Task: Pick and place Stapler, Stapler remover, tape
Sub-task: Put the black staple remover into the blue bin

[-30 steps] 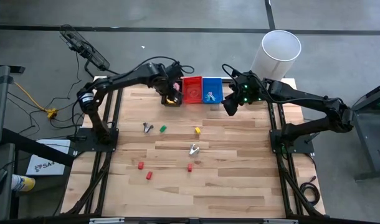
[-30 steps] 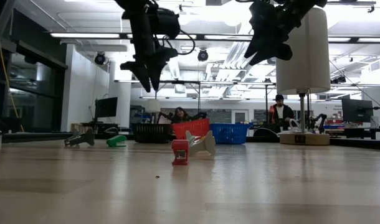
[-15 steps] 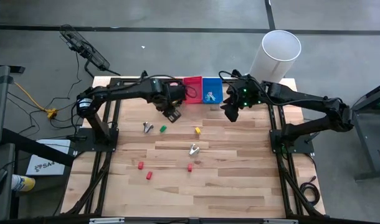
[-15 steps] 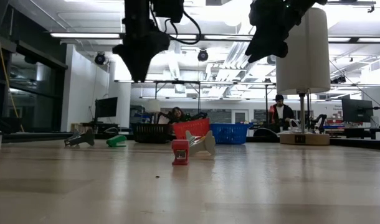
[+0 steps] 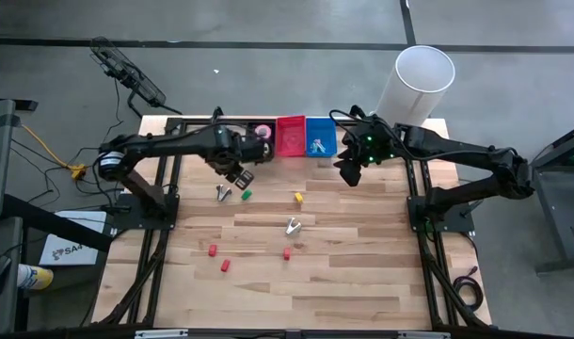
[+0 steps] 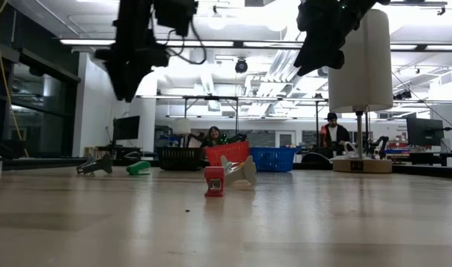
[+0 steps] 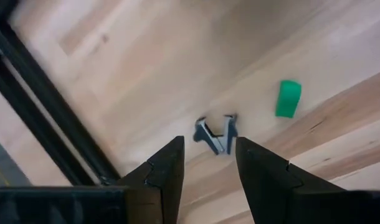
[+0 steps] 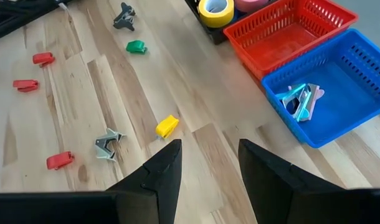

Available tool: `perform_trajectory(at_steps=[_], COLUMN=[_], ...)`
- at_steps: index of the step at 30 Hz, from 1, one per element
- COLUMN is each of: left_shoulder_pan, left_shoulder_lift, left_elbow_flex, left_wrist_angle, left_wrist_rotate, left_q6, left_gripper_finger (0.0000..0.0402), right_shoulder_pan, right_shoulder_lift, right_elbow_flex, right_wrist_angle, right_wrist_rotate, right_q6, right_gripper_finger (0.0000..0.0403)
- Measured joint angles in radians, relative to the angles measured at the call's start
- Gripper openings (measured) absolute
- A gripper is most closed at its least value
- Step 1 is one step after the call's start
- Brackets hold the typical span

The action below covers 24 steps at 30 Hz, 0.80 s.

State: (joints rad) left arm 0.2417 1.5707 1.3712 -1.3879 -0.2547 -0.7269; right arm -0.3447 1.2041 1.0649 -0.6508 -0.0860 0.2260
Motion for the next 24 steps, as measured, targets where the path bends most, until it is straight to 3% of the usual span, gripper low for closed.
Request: perform_trajectory(at_steps=[8,13,24], left_shoulder_pan=[0.000,-0.007,-0.009], left_shoulder_lift=[-0.110,-0.118,-0.118], left_elbow_flex=[-0.244,-0.330,-0.481], left_wrist_angle=[0.132,0.174,0.321], left_wrist_rotate=[0.106,0.141,0.164], left_q6=[-0.142,-0.173,-0.262], left_gripper_finger=[0.0140,0.0149,0.0270], right_shoulder_pan=[0.000,0.000,0.000], right_shoulder_lift=[0.000,0.000,0.000], right_elbow_flex=[0.000,0.000,0.000], right_wrist_angle=[0.002,0.004,0.004], right_wrist_rotate=[0.000,0.000,0.005], right_q6=[0.000,0.001,0.012], right_gripper_finger=[0.0149,0.0149,0.0149])
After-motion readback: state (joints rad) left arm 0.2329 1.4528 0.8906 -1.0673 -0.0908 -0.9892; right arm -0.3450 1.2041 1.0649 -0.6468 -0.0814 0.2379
